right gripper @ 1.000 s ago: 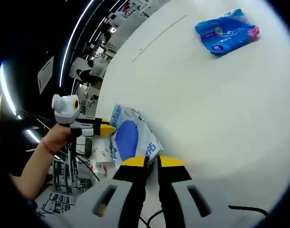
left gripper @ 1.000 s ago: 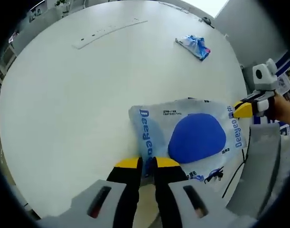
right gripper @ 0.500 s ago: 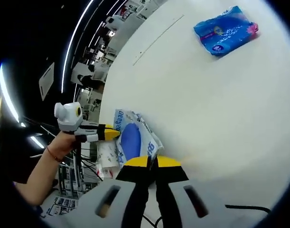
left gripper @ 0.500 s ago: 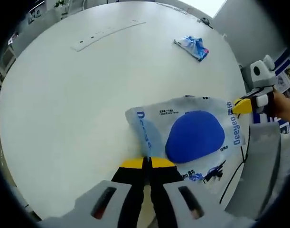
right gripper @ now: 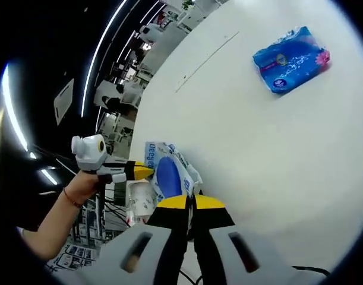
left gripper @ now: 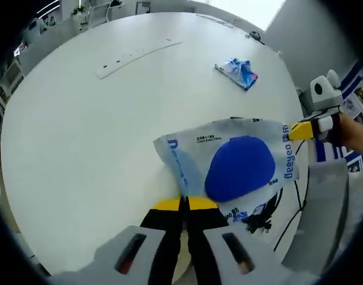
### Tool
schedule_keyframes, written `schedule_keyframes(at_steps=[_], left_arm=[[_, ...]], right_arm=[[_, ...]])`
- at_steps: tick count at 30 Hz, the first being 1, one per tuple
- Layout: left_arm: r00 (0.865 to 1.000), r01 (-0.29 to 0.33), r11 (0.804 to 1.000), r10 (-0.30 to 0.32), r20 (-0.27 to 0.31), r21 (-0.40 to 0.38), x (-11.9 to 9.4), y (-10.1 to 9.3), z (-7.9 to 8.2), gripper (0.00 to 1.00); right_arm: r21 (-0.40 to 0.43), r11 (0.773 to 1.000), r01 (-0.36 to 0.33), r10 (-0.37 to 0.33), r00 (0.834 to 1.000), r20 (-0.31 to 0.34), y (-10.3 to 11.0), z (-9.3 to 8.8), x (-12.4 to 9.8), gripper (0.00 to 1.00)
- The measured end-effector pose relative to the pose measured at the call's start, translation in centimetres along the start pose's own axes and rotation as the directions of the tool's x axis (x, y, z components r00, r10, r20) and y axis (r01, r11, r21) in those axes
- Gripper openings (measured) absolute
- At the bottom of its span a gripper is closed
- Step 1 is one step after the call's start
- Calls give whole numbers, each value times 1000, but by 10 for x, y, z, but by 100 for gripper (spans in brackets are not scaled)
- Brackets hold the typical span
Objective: Arrange the tabletop items into an orderly group along one side of the table until the central work area is clear of visible clutter.
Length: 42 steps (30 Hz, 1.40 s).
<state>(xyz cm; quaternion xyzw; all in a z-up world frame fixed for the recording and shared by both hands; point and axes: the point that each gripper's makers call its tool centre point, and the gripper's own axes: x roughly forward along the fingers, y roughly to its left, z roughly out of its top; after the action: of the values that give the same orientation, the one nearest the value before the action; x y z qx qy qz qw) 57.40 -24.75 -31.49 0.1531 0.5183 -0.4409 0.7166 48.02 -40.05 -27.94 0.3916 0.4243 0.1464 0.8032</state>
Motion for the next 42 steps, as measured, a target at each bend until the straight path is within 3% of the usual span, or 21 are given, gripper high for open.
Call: schedule_keyframes(at_steps=[13, 24, 34, 42], left_arm=[[995, 8, 998, -3, 97, -60, -18, -13, 14, 0], [980, 21, 991, 7, 199, -134, -36, -32, 31, 0], [963, 38, 980, 15, 269, -193, -45, -46, 46, 0], [949, 49, 969, 31, 314, -243, -47, -50, 56, 0]], right_arm=[[-143, 990, -15, 16, 1000, 7, 14, 37, -15, 0], [-247, 969, -27, 32, 999, 15, 30, 71, -28, 0], [-338, 941, -35, 44, 999, 18, 43, 108, -35, 0], [-422, 906, -30, 36, 999, 5, 48, 141, -30, 0]])
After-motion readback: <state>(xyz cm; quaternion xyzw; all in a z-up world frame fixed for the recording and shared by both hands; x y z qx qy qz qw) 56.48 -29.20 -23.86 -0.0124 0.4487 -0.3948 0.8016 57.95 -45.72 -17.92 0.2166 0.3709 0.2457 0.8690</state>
